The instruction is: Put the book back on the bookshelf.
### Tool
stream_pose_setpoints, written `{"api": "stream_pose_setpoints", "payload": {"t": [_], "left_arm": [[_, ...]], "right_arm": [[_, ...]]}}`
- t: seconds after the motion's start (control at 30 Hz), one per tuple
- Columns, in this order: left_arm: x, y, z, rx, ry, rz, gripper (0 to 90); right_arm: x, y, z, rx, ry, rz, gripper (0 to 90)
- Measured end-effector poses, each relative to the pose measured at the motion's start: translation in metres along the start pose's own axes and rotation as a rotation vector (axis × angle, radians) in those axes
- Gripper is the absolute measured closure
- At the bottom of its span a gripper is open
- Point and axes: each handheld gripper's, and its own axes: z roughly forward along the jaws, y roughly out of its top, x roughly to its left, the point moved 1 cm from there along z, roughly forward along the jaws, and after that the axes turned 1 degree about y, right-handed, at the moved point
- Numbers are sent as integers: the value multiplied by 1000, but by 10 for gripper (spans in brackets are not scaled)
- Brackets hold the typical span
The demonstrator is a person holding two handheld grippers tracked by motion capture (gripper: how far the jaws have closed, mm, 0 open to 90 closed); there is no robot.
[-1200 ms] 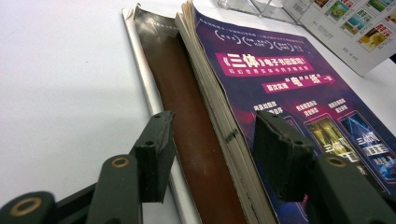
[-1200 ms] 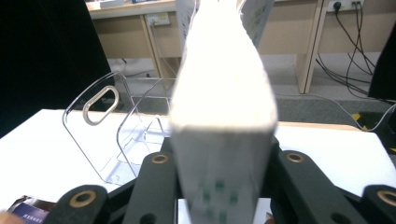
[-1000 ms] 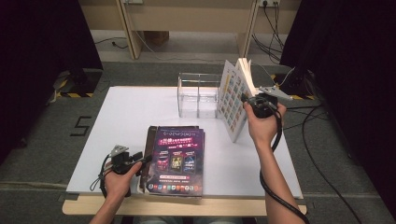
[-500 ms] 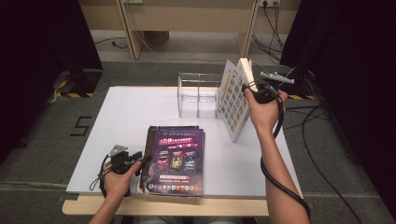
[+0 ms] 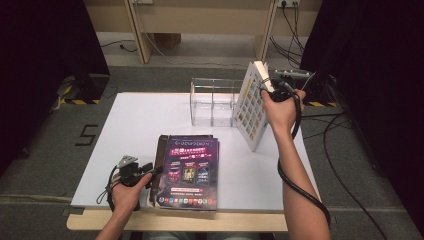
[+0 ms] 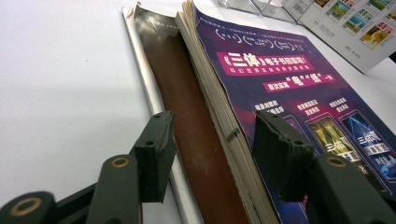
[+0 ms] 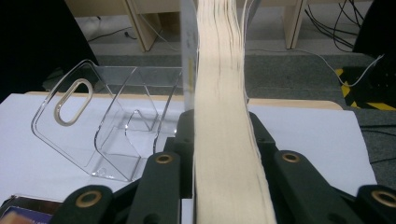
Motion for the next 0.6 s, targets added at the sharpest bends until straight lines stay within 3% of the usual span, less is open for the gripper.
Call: {"api": "stream_pose_setpoints", "payload": {"t": [0.2,0.33,0.4,0.5,0.6], "left_arm": [[-2,0,0,1,-3,12,470],[-1,0,1,-1,1,5,470],[0,0,0,-2,1,3,470],[0,0,0,-1,1,4,470],[-1,0,0,-2,-1,5,470]], "right_arm": [[0,1,4,-4,11,12,707],[-1,1,8,55,12,37,720],[-1,2,8,50,-21,17,732],[0,3,8,52,-26,9,742],[0,5,7,45,5,17,745]]}}
